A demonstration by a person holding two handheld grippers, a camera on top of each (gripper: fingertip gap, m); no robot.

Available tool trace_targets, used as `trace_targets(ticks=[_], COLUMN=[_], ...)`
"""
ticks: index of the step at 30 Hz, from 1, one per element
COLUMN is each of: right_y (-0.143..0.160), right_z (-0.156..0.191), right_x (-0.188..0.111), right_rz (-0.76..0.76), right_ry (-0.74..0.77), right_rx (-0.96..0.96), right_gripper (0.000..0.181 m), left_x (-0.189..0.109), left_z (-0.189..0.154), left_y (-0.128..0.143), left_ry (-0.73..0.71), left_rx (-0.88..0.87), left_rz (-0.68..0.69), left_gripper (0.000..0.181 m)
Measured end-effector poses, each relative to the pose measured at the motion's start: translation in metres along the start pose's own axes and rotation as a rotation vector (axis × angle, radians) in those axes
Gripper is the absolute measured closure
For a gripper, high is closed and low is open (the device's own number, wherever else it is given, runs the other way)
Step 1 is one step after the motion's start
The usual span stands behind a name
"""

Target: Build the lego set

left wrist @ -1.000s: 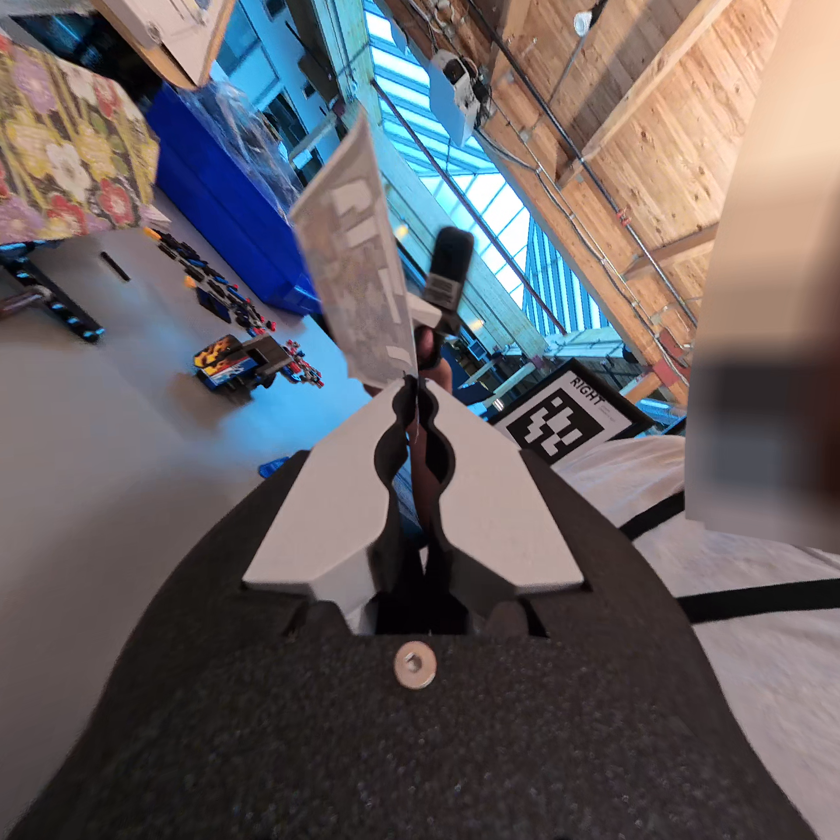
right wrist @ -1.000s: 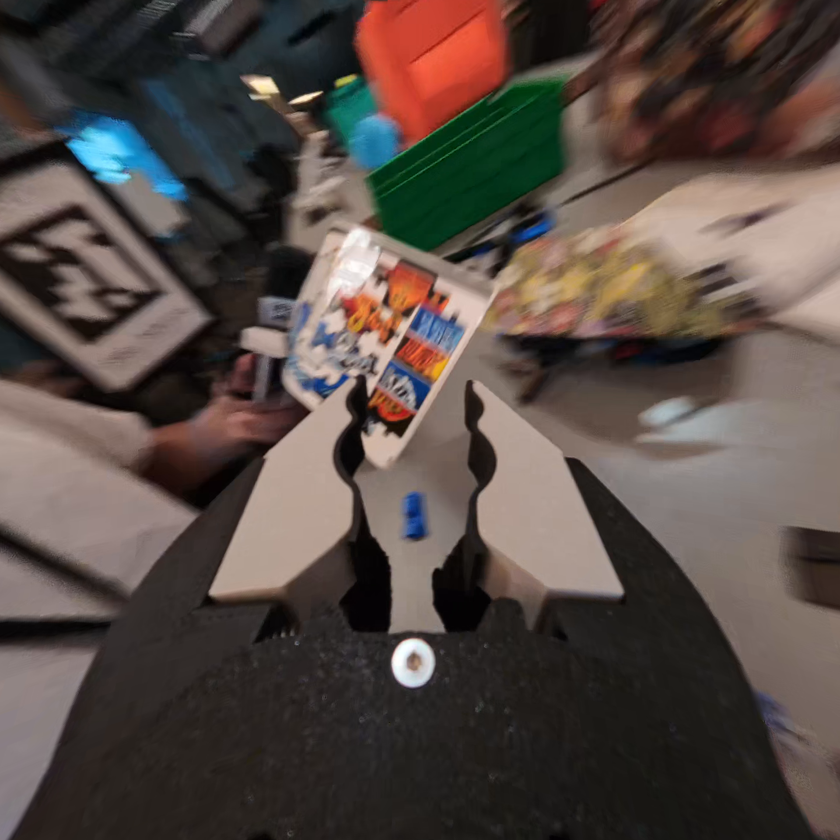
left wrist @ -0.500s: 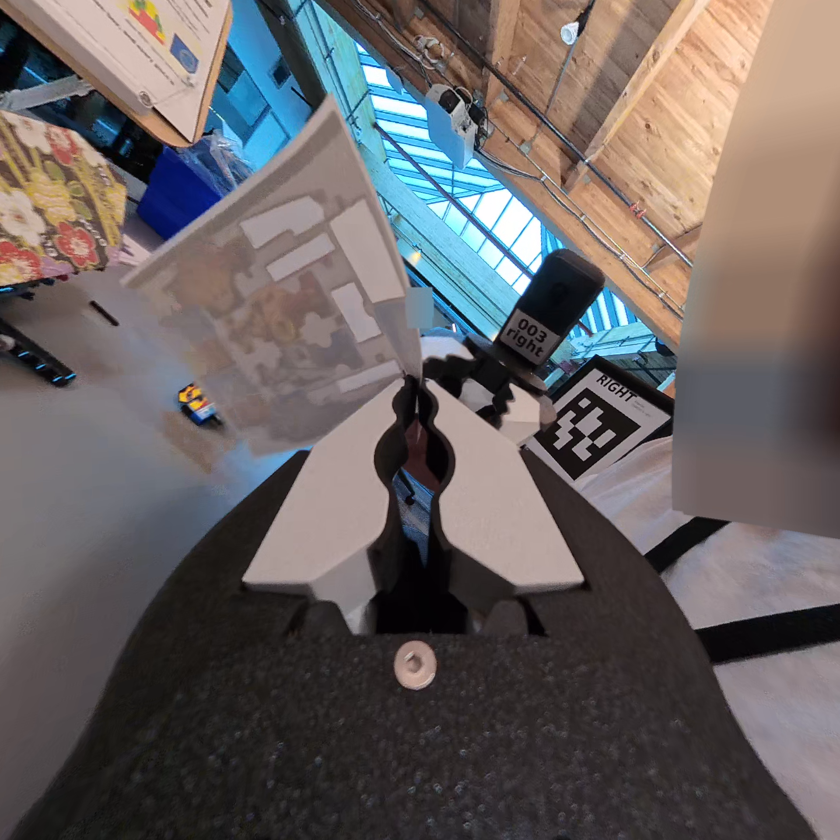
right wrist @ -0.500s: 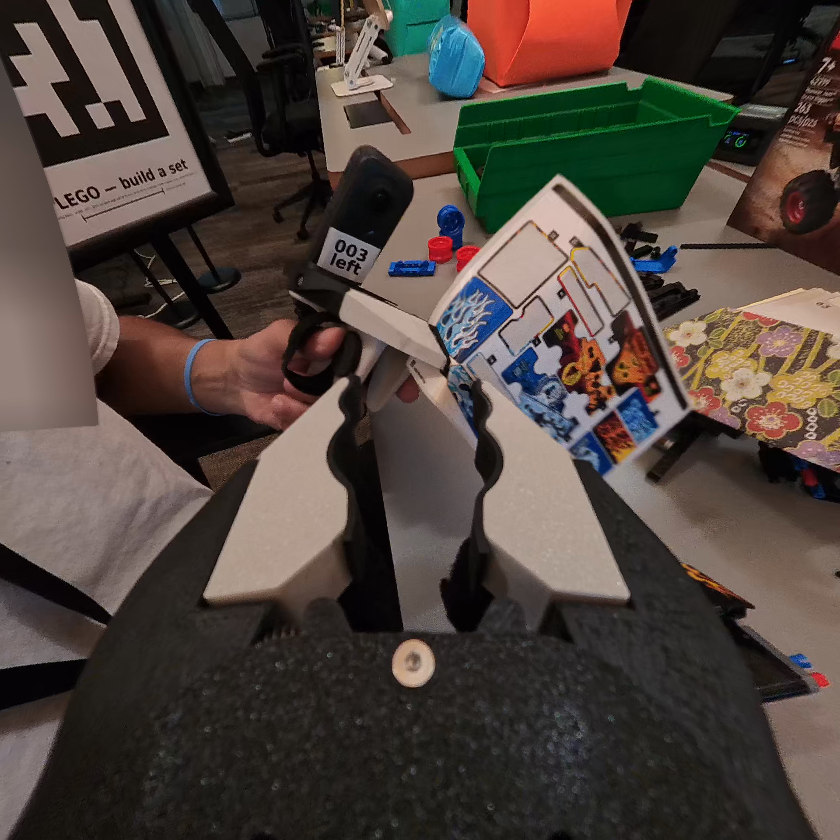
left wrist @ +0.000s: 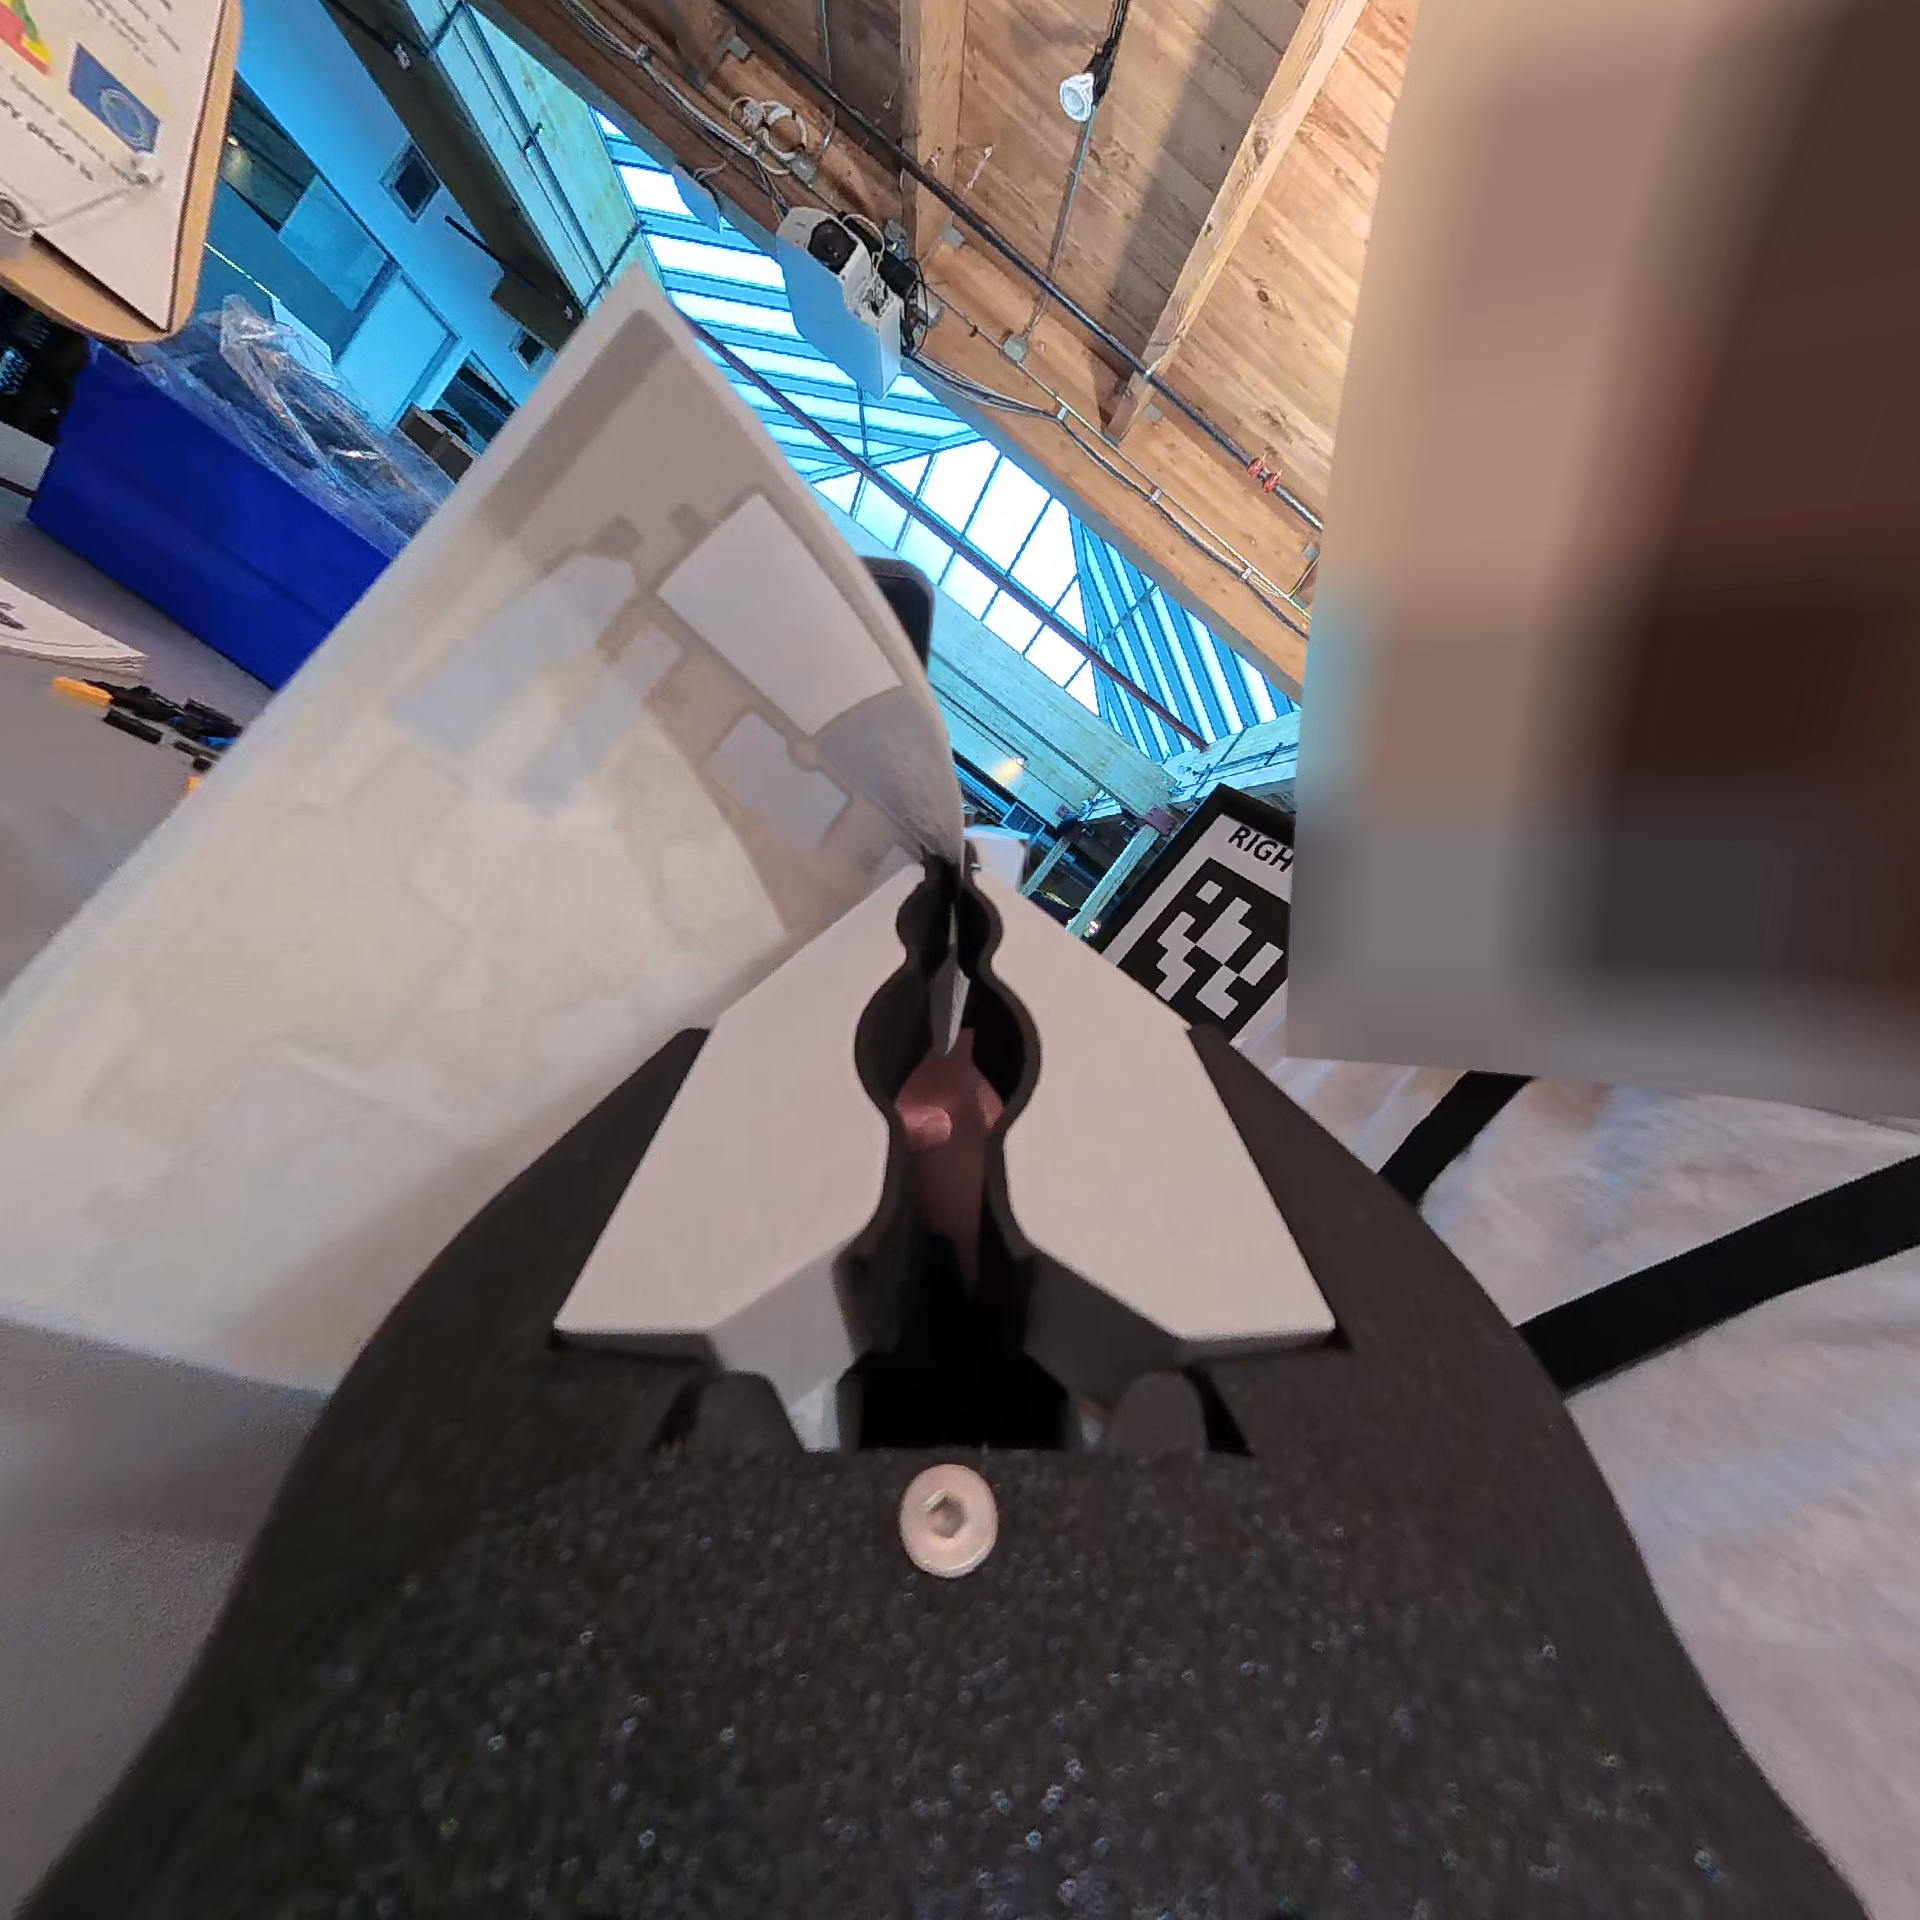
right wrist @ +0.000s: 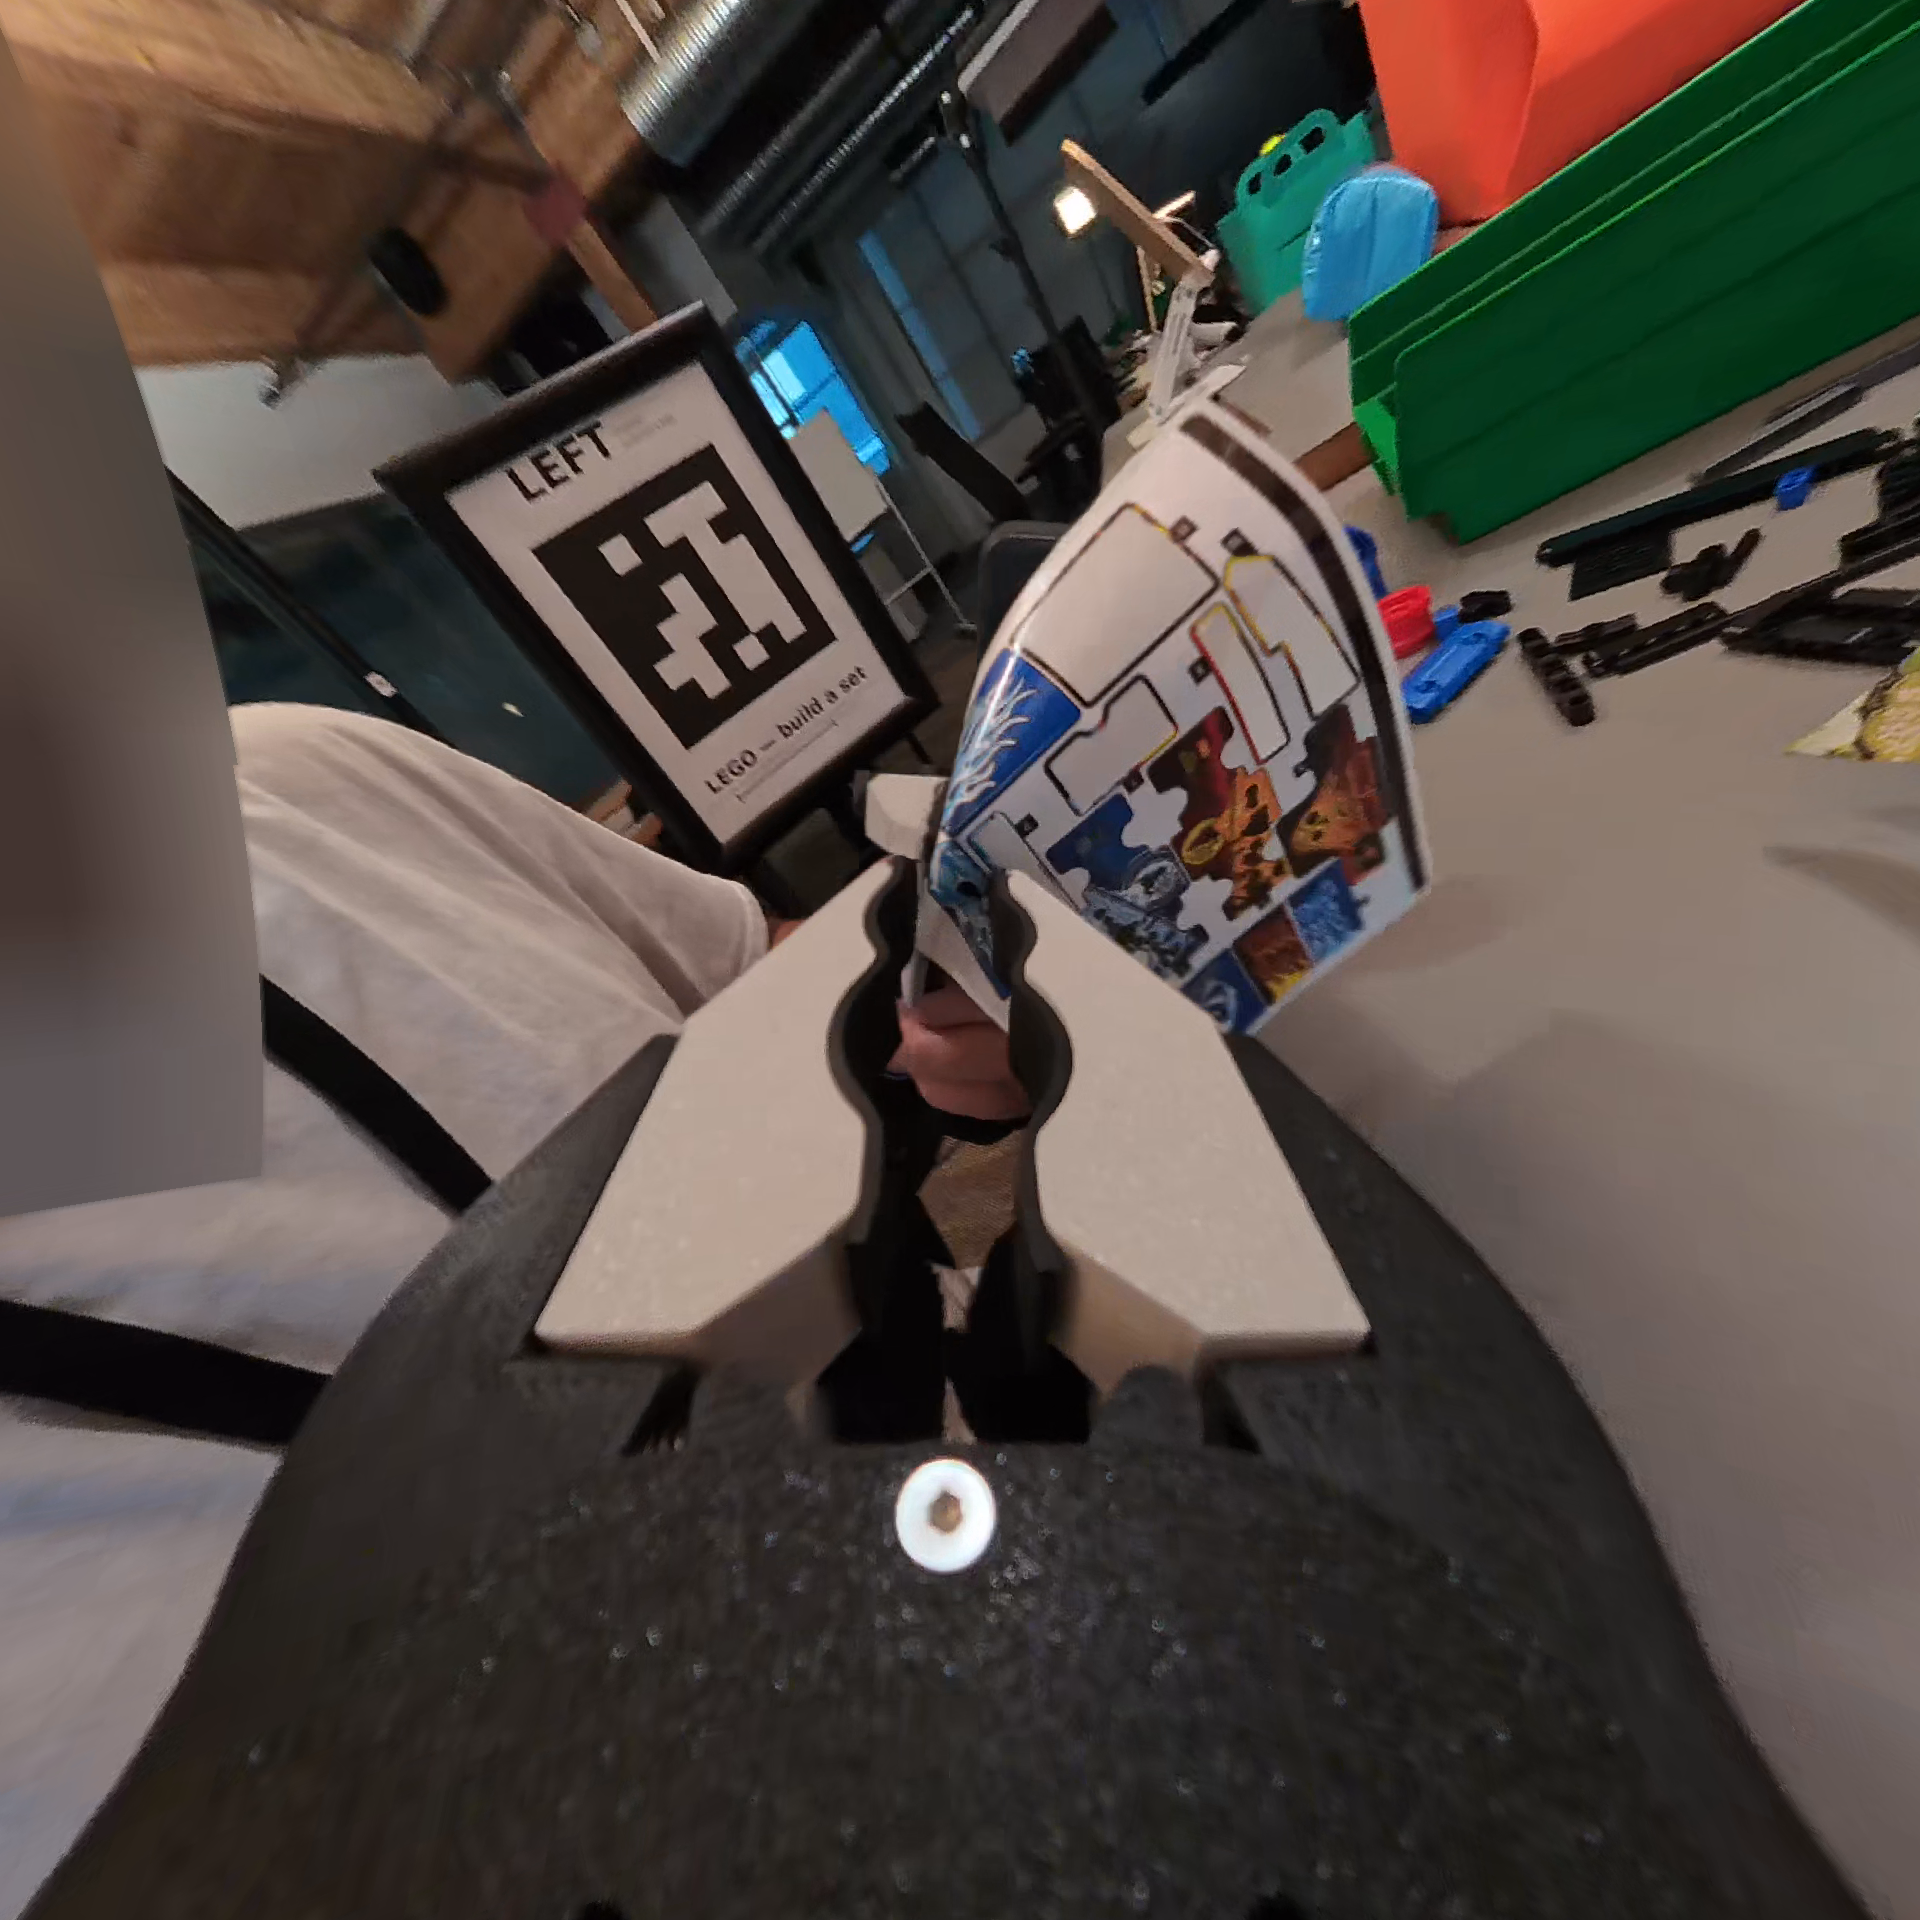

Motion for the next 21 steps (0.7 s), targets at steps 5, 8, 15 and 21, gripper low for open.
trace_targets(ticks=[5, 8, 15, 21], right_y=[0.002, 0.002, 0.002, 0.003], right_z=[-0.008, -0.011, -0.012, -0.011], right_x=[-0.003, -0.005, -0.008, -0.007], right_rz=[-0.027, -0.034, -0.037, -0.013], right_ry=[-0.035, -0.042, -0.036, 0.008], right_rx=[0.054, 0.066, 0.054, -0.005], right_gripper=[0.17, 0.172, 0.174, 0.178], left_x=[-0.003, -0.003, -0.004, -0.005], left_z=[0.003, 0.004, 0.006, 0.007], left_y=[0.0, 0.001, 0.0, 0.0], left_ry=[-0.017, -0.025, -0.028, -0.037], left_rx=[-0.002, 0.003, -0.013, -0.02], left_rz=[-0.003, 0.002, -0.004, -0.001], left_gripper=[0.181, 0.181, 0.181, 0.181])
Point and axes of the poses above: each gripper's, where its closed fingertips meet, x out along the fingers, y out of its underside, z = x × y across the jaws, the point moved 8 cm from there along -x, back along the fingers, and after that the axes turned 6 degrees about -x, right-handed, at the moved point
